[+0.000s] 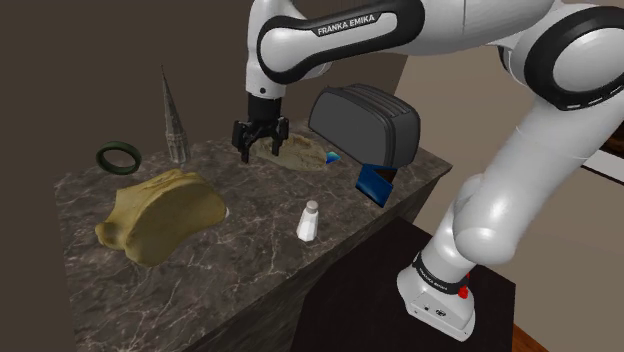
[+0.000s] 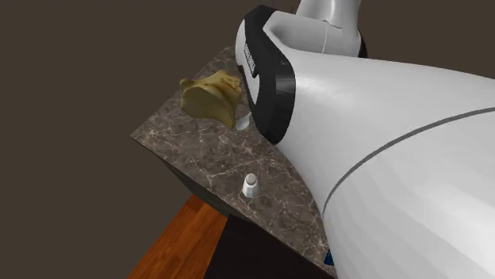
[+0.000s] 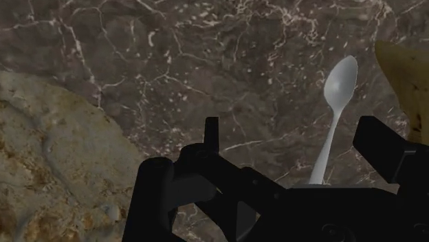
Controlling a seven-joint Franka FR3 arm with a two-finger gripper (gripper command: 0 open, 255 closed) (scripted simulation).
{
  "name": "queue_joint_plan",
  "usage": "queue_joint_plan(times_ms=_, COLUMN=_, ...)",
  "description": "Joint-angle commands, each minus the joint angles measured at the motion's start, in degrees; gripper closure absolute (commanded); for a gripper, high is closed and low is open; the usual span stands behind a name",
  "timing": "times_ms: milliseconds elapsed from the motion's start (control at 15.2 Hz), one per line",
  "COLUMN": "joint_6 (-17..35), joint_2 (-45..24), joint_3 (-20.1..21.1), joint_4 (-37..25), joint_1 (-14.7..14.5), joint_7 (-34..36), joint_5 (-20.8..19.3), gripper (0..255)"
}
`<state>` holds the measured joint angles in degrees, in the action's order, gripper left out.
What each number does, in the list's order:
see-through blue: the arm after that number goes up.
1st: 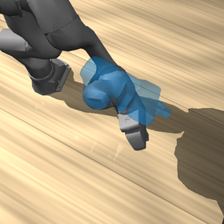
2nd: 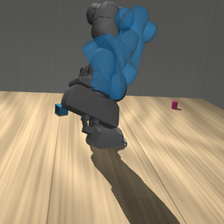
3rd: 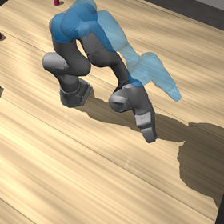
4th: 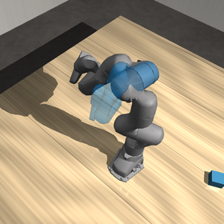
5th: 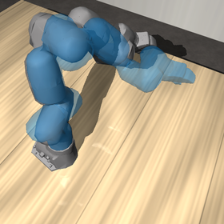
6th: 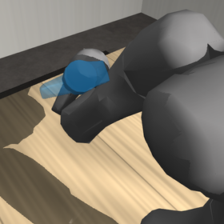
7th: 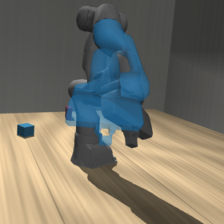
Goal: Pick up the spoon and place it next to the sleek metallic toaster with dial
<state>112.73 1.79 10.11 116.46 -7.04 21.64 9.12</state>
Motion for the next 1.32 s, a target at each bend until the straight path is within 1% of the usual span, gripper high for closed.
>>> queue_joint_plan(times_ms=0, joint_6=1.1, joint_2=-4.5, joint_3=0.5, joint_4=-3.3, joint_1=-0.4, joint_7=1.4, joint_5=-0.2, gripper=0)
queue_joint_plan(times_ms=330, joint_6=2.5, joint_2=-15.6, joint_3=1.4, joint_4=-12.6, joint_1=-2.1, joint_7=4.9, joint_5=-0.9, gripper=0)
queue_joint_plan(times_ms=660, joint_6=2.1, joint_2=-27.2, joint_3=1.7, joint_4=-24.3, joint_1=-4.2, joint_7=8.1, joint_5=-1.8, gripper=0)
queue_joint_plan(times_ms=726, joint_6=2.0, joint_2=-27.9, joint_3=1.7, joint_4=-25.0, joint_1=-4.3, joint_7=8.3, joint_5=-1.9, gripper=0)
queue_joint_plan(times_ms=1188, joint_6=6.9, joint_2=-29.8, joint_3=1.5, joint_4=-22.1, joint_1=-5.2, joint_7=8.2, joint_5=-1.8, gripper=0)
queue_joint_plan(times_ms=1254, joint_6=6.9, joint_2=-29.8, joint_3=1.4, joint_4=-22.1, joint_1=-5.3, joint_7=8.2, joint_5=-1.8, gripper=0)
